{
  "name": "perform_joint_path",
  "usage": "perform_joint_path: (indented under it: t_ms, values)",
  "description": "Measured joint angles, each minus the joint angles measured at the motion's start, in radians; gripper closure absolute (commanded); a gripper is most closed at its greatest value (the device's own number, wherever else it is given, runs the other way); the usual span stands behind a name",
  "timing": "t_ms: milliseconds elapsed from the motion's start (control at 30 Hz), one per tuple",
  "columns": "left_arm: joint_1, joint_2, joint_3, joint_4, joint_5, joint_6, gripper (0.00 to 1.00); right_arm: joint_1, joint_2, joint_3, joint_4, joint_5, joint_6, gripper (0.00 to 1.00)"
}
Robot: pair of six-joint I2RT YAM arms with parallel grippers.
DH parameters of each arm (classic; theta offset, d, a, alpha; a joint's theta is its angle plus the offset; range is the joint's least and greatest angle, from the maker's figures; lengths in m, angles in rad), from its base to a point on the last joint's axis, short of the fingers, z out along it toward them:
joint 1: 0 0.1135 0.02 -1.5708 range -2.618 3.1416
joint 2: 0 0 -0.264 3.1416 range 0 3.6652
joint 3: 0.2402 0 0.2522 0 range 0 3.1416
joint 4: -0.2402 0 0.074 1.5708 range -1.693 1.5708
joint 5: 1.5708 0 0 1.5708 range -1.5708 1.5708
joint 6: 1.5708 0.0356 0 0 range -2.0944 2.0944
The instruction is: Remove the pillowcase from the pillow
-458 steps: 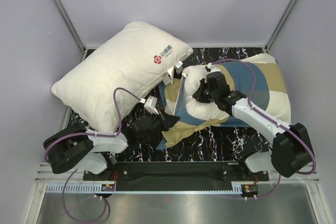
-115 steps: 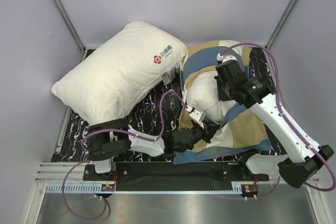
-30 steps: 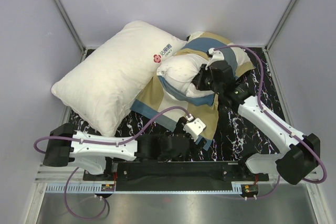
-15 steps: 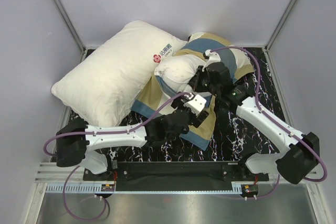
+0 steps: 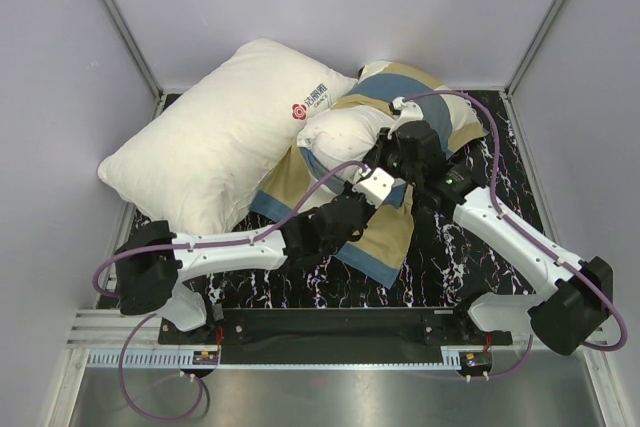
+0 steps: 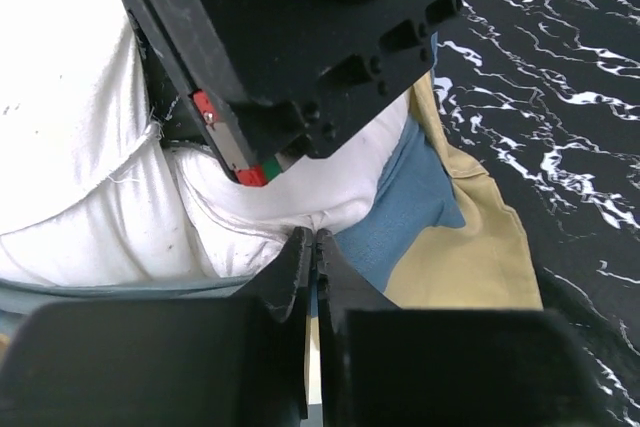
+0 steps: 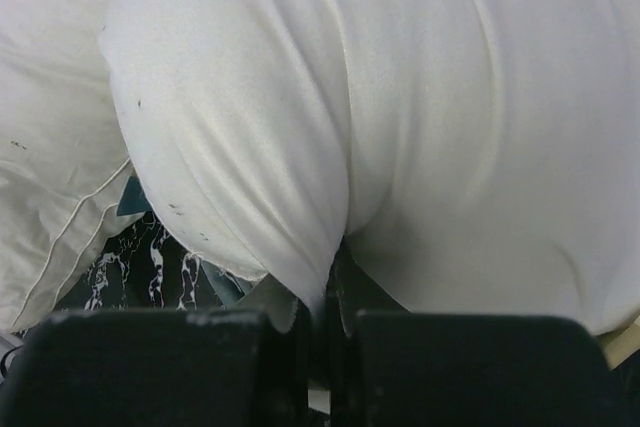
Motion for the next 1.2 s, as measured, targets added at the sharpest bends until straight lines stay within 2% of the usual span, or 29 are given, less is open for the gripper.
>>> perform_joint_path:
  t_ms: [300,733,800,867,933,1033,1200]
  values:
    - [0.003,-0.037,-0.1,0.047,0.068,-0.052,1.0,0.011,0.008,0.0,-0.051,-0.003,-0.002,1.0]
    - [0.003,-0.134,-0.279,0.148,0.072,-0.121,1.0,0.029,0.062,0.041,-0.102,-0.039,-0.003,1.0]
    - [0.001,-0.148,-0.304,0.161,0.068,-0.135,0.79,0.031,0.069,0.042,-0.106,-0.048,-0.003,1.0]
    - [-0.019,-0.171,-0.325,0.143,0.06,-0.156,0.39,0.033,0.078,0.047,-0.097,-0.046,-0.002,1.0]
    - [-0.076,-0.182,-0.332,0.096,0.056,-0.185,0.31,0.028,0.09,0.068,-0.071,-0.043,-0.002,1.0]
    - [-0.152,-0.166,-0.293,0.01,0.041,-0.25,0.29,0.025,0.115,0.1,-0.04,-0.042,-0.002,1.0]
    - [-0.163,-0.085,-0.195,-0.044,-0.021,-0.393,0.21,0.026,0.136,0.105,-0.023,-0.05,-0.001,1.0]
